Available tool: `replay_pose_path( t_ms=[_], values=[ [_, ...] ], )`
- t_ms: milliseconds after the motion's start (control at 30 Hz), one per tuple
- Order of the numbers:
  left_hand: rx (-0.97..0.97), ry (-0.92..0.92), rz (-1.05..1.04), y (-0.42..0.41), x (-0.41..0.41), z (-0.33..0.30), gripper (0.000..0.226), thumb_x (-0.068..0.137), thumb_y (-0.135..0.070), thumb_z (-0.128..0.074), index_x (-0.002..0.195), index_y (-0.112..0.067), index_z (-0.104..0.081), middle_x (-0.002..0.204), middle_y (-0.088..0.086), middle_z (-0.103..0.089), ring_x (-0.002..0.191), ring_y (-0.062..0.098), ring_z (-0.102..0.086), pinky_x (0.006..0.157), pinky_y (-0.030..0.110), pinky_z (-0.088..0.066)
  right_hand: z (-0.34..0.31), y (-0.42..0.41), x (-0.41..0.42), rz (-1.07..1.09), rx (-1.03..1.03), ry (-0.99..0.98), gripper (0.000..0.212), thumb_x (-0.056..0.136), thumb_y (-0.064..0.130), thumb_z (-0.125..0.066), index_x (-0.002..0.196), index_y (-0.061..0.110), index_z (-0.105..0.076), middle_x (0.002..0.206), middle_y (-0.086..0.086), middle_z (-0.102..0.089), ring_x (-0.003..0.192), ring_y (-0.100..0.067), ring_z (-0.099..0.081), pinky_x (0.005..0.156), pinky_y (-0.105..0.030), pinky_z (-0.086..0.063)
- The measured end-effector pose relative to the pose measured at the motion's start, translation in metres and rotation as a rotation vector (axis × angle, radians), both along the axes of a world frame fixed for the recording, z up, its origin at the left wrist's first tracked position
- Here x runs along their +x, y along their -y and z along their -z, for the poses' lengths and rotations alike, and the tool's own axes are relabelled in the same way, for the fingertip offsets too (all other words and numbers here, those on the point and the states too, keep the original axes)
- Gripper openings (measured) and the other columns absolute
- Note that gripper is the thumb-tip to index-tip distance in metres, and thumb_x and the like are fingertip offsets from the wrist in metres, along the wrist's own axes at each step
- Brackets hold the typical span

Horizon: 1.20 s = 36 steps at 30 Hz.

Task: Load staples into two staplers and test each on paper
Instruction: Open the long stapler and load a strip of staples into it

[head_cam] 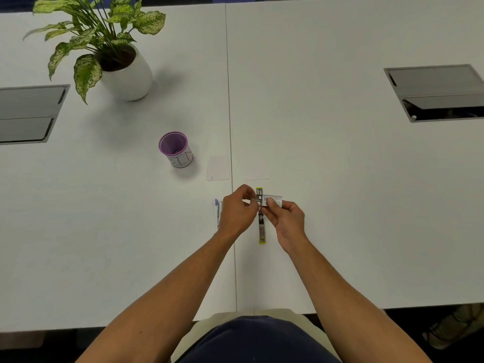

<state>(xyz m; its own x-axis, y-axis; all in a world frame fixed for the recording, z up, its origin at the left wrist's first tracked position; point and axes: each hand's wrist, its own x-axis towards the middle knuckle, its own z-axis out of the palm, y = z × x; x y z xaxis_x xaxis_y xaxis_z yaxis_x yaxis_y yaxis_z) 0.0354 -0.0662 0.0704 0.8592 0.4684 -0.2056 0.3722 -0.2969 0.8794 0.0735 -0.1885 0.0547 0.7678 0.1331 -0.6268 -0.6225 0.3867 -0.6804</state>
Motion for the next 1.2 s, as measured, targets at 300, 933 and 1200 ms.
replay_pose_path(
  t_ms=[300, 933, 1200],
  values=[
    [0.113, -0.092, 0.019, -0.002, 0.003, -0.001, 0.005, 0.082, -0.015, -0.065, 0.082, -0.013, -0.069, 0.076, -0.009, -0.066, 0.076, 0.008, -0.063, 0.063, 0.009, -0.042, 0.001, -0.001, -0.001, -0.016, -0.047, -0.010, 0.032, 0.083, -0.002, -0.071, 0.111, -0.008, -0.057, 0.110, -0.026, -0.068, 0.093, -0.035, -0.071, 0.078, -0.031, -0.061],
    [0.000, -0.192, -0.172, 0.002, 0.013, -0.011, 0.018, 0.081, -0.025, -0.073, 0.077, -0.007, -0.067, 0.077, 0.006, -0.070, 0.075, 0.023, -0.069, 0.074, 0.040, -0.058, -0.002, -0.007, 0.003, -0.025, -0.045, -0.006, 0.021, 0.082, -0.004, -0.071, 0.098, -0.001, -0.057, 0.109, -0.027, -0.068, 0.089, -0.032, -0.072, 0.069, -0.025, -0.060],
    [-0.194, -0.208, -0.291, 0.003, 0.013, -0.013, 0.015, 0.079, -0.018, -0.077, 0.072, -0.008, -0.067, 0.076, 0.006, -0.071, 0.072, 0.026, -0.071, 0.072, 0.044, -0.061, -0.002, -0.007, 0.003, -0.024, -0.051, -0.010, 0.021, 0.082, -0.003, -0.072, 0.099, -0.002, -0.059, 0.109, -0.026, -0.068, 0.092, -0.034, -0.071, 0.070, -0.025, -0.060]
  ],
)
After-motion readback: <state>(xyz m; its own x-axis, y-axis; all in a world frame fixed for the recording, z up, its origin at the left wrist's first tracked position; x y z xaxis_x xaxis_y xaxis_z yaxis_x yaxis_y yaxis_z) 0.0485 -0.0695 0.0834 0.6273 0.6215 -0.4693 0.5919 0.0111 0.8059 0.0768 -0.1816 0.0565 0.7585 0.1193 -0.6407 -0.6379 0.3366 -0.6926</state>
